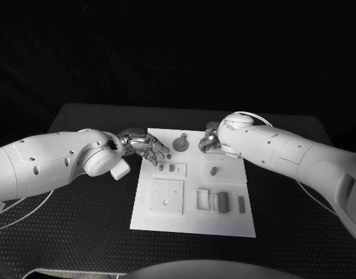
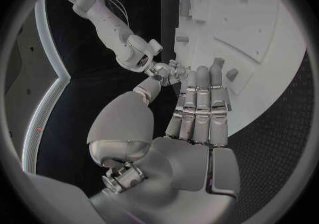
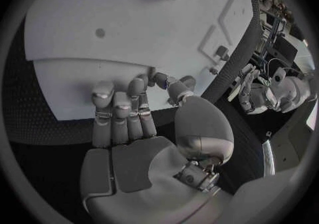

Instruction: Assemble the parts on the task board

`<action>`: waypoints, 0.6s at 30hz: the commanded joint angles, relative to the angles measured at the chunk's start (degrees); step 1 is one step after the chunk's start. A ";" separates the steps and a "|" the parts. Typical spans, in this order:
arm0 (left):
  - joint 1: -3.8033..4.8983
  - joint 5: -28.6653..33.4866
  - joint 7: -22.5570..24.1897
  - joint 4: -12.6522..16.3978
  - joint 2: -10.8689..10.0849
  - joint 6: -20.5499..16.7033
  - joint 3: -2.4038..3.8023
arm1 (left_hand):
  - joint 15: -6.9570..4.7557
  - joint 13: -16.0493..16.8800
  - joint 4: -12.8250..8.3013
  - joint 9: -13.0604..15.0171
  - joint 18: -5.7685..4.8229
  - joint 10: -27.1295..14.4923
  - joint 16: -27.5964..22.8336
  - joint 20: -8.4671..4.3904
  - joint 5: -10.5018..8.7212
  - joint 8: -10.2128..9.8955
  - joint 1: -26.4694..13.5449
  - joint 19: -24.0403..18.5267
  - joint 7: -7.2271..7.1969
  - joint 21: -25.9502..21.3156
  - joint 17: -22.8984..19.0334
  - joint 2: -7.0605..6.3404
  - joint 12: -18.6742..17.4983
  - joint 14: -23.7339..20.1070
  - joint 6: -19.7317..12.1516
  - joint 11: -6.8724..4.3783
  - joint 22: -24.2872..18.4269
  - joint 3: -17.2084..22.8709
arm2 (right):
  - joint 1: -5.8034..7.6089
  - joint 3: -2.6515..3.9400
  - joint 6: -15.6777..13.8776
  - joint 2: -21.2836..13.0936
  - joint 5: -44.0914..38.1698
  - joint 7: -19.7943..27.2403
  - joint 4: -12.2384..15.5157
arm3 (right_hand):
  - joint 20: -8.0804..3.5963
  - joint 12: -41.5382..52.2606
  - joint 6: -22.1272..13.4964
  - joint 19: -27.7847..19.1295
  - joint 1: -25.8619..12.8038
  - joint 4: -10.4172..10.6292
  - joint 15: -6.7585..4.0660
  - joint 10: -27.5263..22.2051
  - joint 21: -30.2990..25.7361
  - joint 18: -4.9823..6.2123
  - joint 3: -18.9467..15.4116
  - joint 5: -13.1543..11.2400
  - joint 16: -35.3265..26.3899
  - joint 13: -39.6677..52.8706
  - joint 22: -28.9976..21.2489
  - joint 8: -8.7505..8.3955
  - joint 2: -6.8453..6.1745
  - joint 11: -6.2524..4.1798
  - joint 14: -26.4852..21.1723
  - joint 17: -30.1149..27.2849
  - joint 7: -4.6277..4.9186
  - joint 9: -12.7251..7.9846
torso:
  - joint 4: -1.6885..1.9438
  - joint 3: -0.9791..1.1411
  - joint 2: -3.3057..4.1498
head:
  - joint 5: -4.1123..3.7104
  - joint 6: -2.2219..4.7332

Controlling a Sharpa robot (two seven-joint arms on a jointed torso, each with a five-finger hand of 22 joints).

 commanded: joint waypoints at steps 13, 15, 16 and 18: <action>0.04 -0.07 0.21 0.04 0.15 0.81 0.04 | 0.03 -0.07 -0.15 -0.05 -0.53 -0.07 -0.24 -0.10 -0.21 0.24 -0.22 -0.07 -0.02 0.08 0.09 -0.11 -0.10 0.34 0.07 0.31 0.08 -0.19 | -1.37 -0.70 -0.27 -0.27 1.15 2.68 0.23 | -1.45 -0.13 -1.92 -0.58 12.37 -0.77 -0.01 -0.19 -0.25 2.53 6.23 -30.85 -0.49 -0.72 0.61 -0.62 2.21 0.15 -0.17 0.23 0.70 -17.65 | -0.05 0.05 -0.02 | -0.14 0.02; 0.04 -0.08 0.16 0.07 0.11 0.83 0.04 | 0.02 -0.07 -0.17 -0.05 -0.53 -0.08 -0.24 -0.10 -0.21 0.24 -0.21 -0.07 -0.01 0.08 0.09 -0.11 -0.10 0.34 0.07 0.31 0.08 -0.19 | -1.37 -0.70 -0.91 -0.38 1.50 3.13 0.33 | -1.23 -0.17 -2.08 -0.80 13.06 -1.06 0.10 -0.16 -0.33 2.94 8.05 -30.76 -0.59 -0.87 0.72 -0.97 2.94 0.22 -0.17 0.24 0.88 -17.95 | -0.08 0.05 -0.01 | -0.13 -0.01; 0.04 -0.08 0.16 0.08 0.10 0.82 0.04 | 0.02 -0.08 -0.18 -0.05 -0.52 -0.08 -0.25 -0.10 -0.21 0.24 -0.19 -0.07 0.00 0.08 0.10 -0.12 -0.10 0.34 0.06 0.31 0.09 -0.18 | -1.37 -0.70 -1.02 -0.40 1.66 3.26 0.34 | -1.12 -0.18 -2.18 -0.82 13.27 -1.08 0.14 -0.15 -0.32 3.05 8.78 -30.76 -0.62 -0.91 0.75 -1.12 3.11 0.28 -0.17 0.25 0.93 -18.07 | -0.07 0.05 0.01 | -0.13 -0.02; 0.04 -0.09 0.17 0.06 0.10 0.80 0.04 | 0.02 -0.08 -0.20 -0.05 -0.52 -0.09 -0.25 -0.11 -0.21 0.23 -0.17 -0.07 0.01 0.08 0.10 -0.13 -0.11 0.35 0.05 0.32 0.09 -0.18 | -1.37 -0.70 -1.38 -0.48 1.77 3.61 0.41 | -0.78 -0.14 -2.29 -0.84 13.21 -1.06 0.27 -0.13 -0.23 3.24 10.35 -27.99 -0.62 -0.98 0.87 -1.39 3.19 0.41 -0.13 0.31 1.05 -18.32 | -0.08 0.07 0.00 | -0.14 -0.01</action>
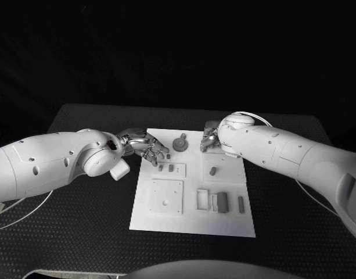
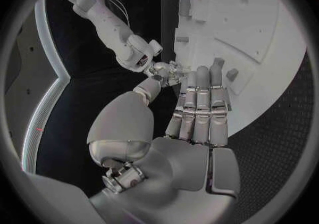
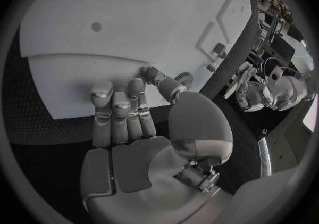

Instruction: Assemble the parts on the task board

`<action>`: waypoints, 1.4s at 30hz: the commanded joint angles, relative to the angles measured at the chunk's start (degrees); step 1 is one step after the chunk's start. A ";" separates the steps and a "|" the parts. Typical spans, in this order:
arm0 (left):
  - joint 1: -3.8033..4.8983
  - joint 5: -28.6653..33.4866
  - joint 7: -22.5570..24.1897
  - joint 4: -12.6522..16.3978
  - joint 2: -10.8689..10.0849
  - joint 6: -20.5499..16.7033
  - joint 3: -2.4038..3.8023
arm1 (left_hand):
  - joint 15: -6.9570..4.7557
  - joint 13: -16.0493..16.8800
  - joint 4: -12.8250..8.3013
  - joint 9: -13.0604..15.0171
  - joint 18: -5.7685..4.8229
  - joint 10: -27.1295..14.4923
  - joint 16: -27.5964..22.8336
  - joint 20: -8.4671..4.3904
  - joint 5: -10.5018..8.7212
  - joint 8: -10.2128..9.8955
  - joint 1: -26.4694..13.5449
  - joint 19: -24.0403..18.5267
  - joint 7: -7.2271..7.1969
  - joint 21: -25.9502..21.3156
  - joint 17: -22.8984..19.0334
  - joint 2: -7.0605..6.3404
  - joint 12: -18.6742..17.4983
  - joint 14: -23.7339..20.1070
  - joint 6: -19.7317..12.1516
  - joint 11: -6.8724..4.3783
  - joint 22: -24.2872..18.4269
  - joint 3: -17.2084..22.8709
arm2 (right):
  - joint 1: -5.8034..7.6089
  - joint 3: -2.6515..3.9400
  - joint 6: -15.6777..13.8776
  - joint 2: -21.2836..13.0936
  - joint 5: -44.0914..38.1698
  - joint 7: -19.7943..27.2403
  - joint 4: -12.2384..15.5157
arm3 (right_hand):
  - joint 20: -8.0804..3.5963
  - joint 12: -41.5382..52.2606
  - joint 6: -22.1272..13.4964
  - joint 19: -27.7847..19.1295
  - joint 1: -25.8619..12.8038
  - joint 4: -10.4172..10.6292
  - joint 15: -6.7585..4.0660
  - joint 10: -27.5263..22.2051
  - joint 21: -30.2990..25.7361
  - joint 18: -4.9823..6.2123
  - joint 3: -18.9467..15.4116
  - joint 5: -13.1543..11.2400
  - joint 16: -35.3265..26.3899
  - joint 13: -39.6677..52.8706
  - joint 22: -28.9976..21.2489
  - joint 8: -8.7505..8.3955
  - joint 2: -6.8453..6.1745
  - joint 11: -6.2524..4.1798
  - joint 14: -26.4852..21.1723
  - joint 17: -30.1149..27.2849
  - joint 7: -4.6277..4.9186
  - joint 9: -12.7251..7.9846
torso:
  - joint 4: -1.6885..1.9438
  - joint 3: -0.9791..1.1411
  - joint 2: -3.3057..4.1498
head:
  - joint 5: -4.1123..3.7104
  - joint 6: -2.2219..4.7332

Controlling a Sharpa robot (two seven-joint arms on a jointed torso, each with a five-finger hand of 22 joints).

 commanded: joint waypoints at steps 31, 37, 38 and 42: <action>0.03 -0.09 0.56 0.04 -0.21 0.26 0.04 | 0.02 -0.09 -0.30 -0.07 -0.52 -0.13 -0.29 -0.10 -0.21 0.18 -0.15 -0.05 0.22 0.09 0.17 -0.26 -0.12 0.38 -0.07 0.42 0.11 -0.22 | -1.30 -0.59 -5.82 -3.30 3.34 3.76 3.57 | 1.46 0.69 1.10 0.96 1.72 -0.20 -0.42 1.24 1.36 5.81 3.17 4.05 0.35 -0.20 1.05 0.57 1.28 -0.38 1.03 0.54 0.61 -15.52 | -0.03 0.05 -0.03 | 0.00 0.02; 0.03 -0.09 0.63 -0.04 -0.36 0.17 0.04 | 0.02 -0.08 -0.27 -0.07 -0.52 -0.11 -0.30 -0.09 -0.21 0.19 -0.22 -0.04 0.21 0.09 0.19 -0.28 -0.11 0.39 -0.06 0.43 0.12 -0.25 | -1.22 -0.23 -8.38 -4.83 4.58 4.56 5.69 | 1.46 0.76 1.35 1.19 1.70 -0.20 -0.55 1.55 1.54 5.80 3.17 4.05 0.41 -0.25 1.04 0.73 1.08 -0.50 1.29 0.58 0.48 -15.39 | -0.06 0.02 -0.06 | 0.01 0.01; 0.03 -0.09 0.64 -0.05 -0.36 0.17 0.04 | 0.02 -0.08 -0.27 -0.06 -0.52 -0.11 -0.30 -0.09 -0.21 0.19 -0.23 -0.04 0.21 0.09 0.19 -0.28 -0.11 0.39 -0.05 0.43 0.12 -0.26 | -1.19 -0.08 -8.71 -5.03 4.74 4.63 5.96 | 1.45 0.76 1.39 1.22 1.70 -0.20 -0.56 1.59 1.56 5.81 3.17 4.05 0.42 -0.25 1.03 0.75 1.05 -0.52 1.32 0.59 0.47 -15.37 | -0.08 0.03 -0.06 | 0.03 -0.01; 0.03 -0.09 0.55 -0.05 -0.37 -0.01 0.04 | 0.02 -0.08 -0.26 -0.06 -0.52 -0.10 -0.31 -0.09 -0.21 0.19 -0.23 -0.04 0.20 0.10 0.20 -0.27 -0.10 0.39 -0.05 0.42 0.12 -0.26 | -1.14 0.36 -9.37 -5.50 5.10 4.97 6.40 | 1.43 0.78 1.51 1.34 1.71 -0.20 -0.63 1.74 1.65 5.80 3.18 4.05 0.43 -0.29 1.02 0.82 0.96 -0.59 1.46 0.60 0.40 -15.30 | -0.07 0.04 -0.03 | 0.07 -0.02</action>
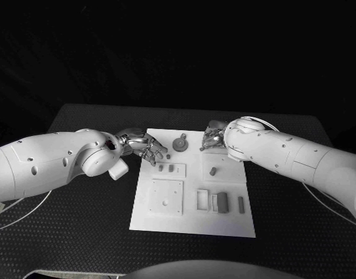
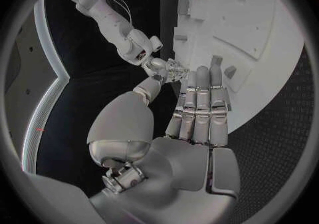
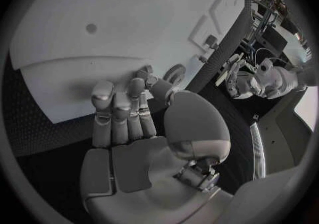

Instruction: Assemble the parts on the task board

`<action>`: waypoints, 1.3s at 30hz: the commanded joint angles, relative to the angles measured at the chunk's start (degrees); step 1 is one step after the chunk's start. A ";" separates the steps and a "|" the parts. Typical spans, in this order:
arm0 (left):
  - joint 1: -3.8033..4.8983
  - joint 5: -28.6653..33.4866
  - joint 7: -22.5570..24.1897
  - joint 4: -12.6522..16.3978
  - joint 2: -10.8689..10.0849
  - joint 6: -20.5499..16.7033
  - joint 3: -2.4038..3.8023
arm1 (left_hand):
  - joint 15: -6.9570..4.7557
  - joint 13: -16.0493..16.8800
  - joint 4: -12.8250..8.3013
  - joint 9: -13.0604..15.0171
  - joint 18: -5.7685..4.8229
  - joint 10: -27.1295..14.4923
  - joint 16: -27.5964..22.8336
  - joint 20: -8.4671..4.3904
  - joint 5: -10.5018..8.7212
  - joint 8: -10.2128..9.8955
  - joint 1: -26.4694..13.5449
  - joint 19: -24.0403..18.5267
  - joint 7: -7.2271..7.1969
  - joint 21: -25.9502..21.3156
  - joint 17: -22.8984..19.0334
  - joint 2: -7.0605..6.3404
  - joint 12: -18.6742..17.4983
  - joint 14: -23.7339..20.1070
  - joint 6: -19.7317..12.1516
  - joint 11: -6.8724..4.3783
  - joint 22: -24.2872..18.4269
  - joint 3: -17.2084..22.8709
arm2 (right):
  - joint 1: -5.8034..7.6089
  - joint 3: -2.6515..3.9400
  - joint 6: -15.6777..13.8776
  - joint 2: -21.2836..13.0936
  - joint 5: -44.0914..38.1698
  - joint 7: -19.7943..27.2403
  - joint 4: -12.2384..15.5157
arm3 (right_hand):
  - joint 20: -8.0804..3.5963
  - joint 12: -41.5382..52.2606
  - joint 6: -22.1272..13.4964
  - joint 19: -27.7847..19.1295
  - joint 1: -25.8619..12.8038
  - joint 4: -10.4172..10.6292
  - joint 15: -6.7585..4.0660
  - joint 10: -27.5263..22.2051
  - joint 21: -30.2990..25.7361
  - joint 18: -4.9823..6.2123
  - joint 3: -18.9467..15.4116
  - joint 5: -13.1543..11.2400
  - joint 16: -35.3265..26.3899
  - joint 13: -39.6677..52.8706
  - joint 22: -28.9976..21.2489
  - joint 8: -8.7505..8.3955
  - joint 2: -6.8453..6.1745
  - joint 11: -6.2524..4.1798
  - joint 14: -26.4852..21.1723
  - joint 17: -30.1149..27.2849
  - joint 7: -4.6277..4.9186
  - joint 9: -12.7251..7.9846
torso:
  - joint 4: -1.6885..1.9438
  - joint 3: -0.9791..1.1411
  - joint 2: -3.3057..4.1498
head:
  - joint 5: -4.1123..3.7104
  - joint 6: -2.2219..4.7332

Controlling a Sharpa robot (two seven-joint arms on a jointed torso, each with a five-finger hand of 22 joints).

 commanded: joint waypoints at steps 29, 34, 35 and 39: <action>0.03 -0.06 0.77 0.11 -0.13 0.17 0.04 | 0.01 -0.07 -0.14 -0.05 -0.50 -0.10 -0.36 -0.11 -0.21 0.20 -0.32 -0.04 0.22 0.09 0.12 -0.43 -0.09 0.42 -0.05 0.41 0.09 -0.18 | -0.25 0.33 -6.54 -2.50 -7.03 11.48 1.46 | 0.06 -0.45 -3.82 -0.07 -3.22 0.13 0.54 -0.82 -0.65 4.25 -3.73 -0.61 -0.78 -0.55 0.53 -2.25 -4.57 1.30 -0.46 0.05 1.34 -0.57 | 0.15 -0.07 0.04 | -0.16 -0.03; 0.03 -0.06 0.81 0.19 -0.38 0.12 0.04 | 0.01 -0.08 -0.17 -0.05 -0.49 -0.11 -0.36 -0.11 -0.21 0.20 -0.30 -0.04 0.21 0.09 0.13 -0.44 -0.10 0.43 -0.06 0.42 0.09 -0.18 | -0.24 0.33 -10.82 -4.74 -11.64 17.88 3.67 | -0.10 -0.46 -4.62 -0.15 -2.77 0.20 0.89 -1.20 -1.04 4.25 -4.97 -0.53 -1.04 -0.56 0.36 -2.85 -5.86 1.68 -0.64 0.03 1.74 -1.04 | 0.07 -0.08 0.04 | 0.04 -0.06; 0.03 -0.06 0.81 0.22 -0.43 0.14 0.04 | 0.01 -0.08 -0.18 -0.06 -0.49 -0.11 -0.36 -0.11 -0.21 0.19 -0.29 -0.04 0.21 0.09 0.13 -0.45 -0.10 0.43 -0.07 0.42 0.09 -0.18 | -0.22 0.33 -11.01 -5.12 -12.45 18.74 4.05 | -0.13 -0.46 -4.70 -0.15 -2.61 0.21 0.92 -1.22 -1.09 4.25 -5.04 -0.52 -1.08 -0.56 0.33 -2.92 -6.01 1.71 -0.63 0.03 1.78 -1.11 | 0.04 -0.08 0.02 | 0.06 -0.03; 0.03 -0.06 0.82 0.31 -0.54 0.14 0.04 | 0.01 -0.08 -0.19 -0.06 -0.49 -0.12 -0.37 -0.11 -0.21 0.19 -0.27 -0.04 0.21 0.09 0.14 -0.45 -0.10 0.43 -0.07 0.42 0.10 -0.17 | -0.06 0.32 -10.77 -5.98 -17.10 21.38 4.85 | -0.21 -0.48 -4.64 -0.16 -1.88 0.19 0.97 -1.29 -1.26 4.25 -5.18 -0.48 -1.20 -0.61 0.27 -2.97 -6.49 1.73 -0.65 0.01 1.78 -1.26 | 0.00 -0.07 0.00 | 0.13 -0.05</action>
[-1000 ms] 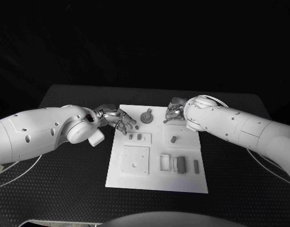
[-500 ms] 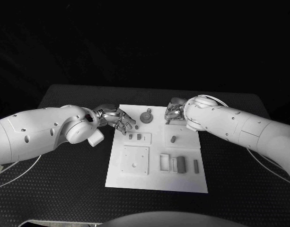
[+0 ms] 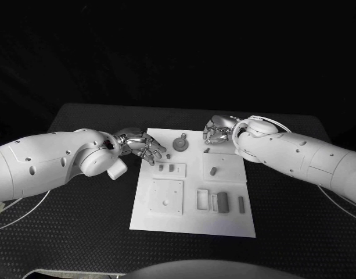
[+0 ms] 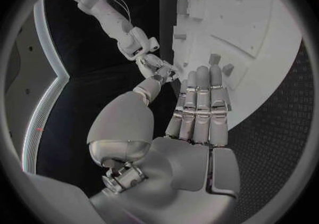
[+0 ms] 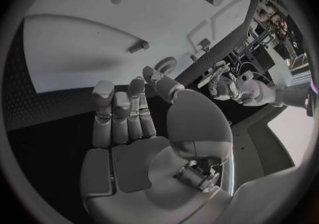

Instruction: Assemble the parts on the task board

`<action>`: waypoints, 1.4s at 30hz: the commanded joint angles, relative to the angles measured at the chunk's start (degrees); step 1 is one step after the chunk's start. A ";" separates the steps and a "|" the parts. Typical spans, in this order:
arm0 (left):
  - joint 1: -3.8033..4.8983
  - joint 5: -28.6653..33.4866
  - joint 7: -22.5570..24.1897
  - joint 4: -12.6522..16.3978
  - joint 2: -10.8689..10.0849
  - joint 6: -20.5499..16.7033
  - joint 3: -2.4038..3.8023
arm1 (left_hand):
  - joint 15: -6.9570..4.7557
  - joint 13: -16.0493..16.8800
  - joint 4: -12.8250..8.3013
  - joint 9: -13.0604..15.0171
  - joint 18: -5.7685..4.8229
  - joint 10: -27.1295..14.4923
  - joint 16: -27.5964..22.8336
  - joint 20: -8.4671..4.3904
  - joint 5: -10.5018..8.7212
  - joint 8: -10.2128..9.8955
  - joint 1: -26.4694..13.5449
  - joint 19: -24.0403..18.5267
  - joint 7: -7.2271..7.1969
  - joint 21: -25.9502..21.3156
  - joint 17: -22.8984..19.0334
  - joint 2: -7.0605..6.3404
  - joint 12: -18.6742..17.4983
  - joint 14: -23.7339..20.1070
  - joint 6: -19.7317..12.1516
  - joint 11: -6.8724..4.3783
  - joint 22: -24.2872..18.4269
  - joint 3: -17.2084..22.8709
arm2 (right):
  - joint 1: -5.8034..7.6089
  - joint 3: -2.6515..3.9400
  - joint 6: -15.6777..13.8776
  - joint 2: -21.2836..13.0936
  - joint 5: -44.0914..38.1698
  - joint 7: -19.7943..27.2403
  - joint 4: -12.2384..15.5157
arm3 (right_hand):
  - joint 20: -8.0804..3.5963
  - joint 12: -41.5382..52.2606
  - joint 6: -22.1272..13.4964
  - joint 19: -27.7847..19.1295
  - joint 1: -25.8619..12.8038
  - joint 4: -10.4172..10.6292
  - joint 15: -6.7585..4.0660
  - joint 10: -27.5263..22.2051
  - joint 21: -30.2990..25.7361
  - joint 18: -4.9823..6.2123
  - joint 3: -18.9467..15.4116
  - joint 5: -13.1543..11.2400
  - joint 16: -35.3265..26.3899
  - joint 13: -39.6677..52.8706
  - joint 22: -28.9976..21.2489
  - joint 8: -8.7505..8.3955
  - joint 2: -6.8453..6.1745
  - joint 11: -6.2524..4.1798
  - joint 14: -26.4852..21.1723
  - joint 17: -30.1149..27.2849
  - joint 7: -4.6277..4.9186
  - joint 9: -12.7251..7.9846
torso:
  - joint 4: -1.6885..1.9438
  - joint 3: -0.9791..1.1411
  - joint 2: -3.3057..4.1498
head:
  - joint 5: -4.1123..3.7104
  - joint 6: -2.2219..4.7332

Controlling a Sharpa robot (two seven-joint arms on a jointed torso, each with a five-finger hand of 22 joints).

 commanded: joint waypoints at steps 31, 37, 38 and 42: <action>0.02 -0.12 0.87 0.26 0.05 0.37 0.03 | 0.01 -0.08 -0.27 -0.05 -0.49 -0.14 -0.41 -0.10 -0.21 0.21 -0.21 -0.02 0.20 0.09 0.12 -0.42 -0.11 0.46 -0.06 0.42 0.07 -0.15 | 0.24 -5.07 -2.90 0.63 -18.46 9.42 -1.54 | 0.14 -0.42 -0.55 -0.38 1.33 0.19 0.24 0.30 -0.54 3.91 -1.10 -0.02 -0.62 -0.43 0.33 0.17 -1.47 0.05 -0.07 -0.01 1.28 -0.40 | 0.04 0.05 0.03 | -0.02 -0.01; 0.02 -0.13 0.88 0.17 0.14 0.42 0.03 | 0.01 -0.08 -0.27 -0.05 -0.49 -0.15 -0.42 -0.09 -0.22 0.20 -0.23 -0.02 0.20 0.09 0.13 -0.44 -0.11 0.46 -0.07 0.43 0.07 -0.16 | 0.23 -5.08 -2.40 1.38 -18.45 9.27 -2.13 | 0.22 -0.45 -0.76 -0.32 1.00 0.33 0.28 0.34 -0.58 3.91 -1.26 -0.01 -0.65 -0.49 0.32 -0.01 -1.54 0.11 -0.03 -0.01 1.35 -0.58 | 0.07 0.04 0.04 | 0.03 0.00; 0.02 -0.13 0.89 0.16 0.17 0.44 0.03 | 0.01 -0.08 -0.27 -0.05 -0.49 -0.15 -0.42 -0.09 -0.22 0.20 -0.23 -0.03 0.21 0.09 0.13 -0.44 -0.11 0.46 -0.07 0.43 0.07 -0.16 | 0.22 -5.11 -2.49 1.52 -18.45 9.28 -2.29 | 0.23 -0.47 -0.80 -0.31 0.95 0.33 0.28 0.33 -0.60 3.91 -1.28 -0.01 -0.67 -0.50 0.32 -0.04 -1.57 0.12 -0.03 -0.01 1.36 -0.61 | 0.08 0.04 0.03 | 0.04 0.01; 0.02 -0.13 0.90 0.13 0.22 0.50 0.03 | 0.01 -0.09 -0.27 -0.05 -0.49 -0.16 -0.43 -0.09 -0.21 0.20 -0.24 -0.03 0.21 0.09 0.14 -0.44 -0.11 0.46 -0.08 0.43 0.07 -0.17 | 0.19 -5.22 -2.45 1.88 -18.45 9.09 -2.65 | 0.25 -0.54 -1.00 -0.33 0.87 0.31 0.32 0.23 -0.68 3.91 -1.31 0.01 -0.73 -0.55 0.29 -0.19 -1.72 0.18 -0.08 -0.02 1.43 -0.73 | 0.09 0.01 0.04 | 0.10 -0.08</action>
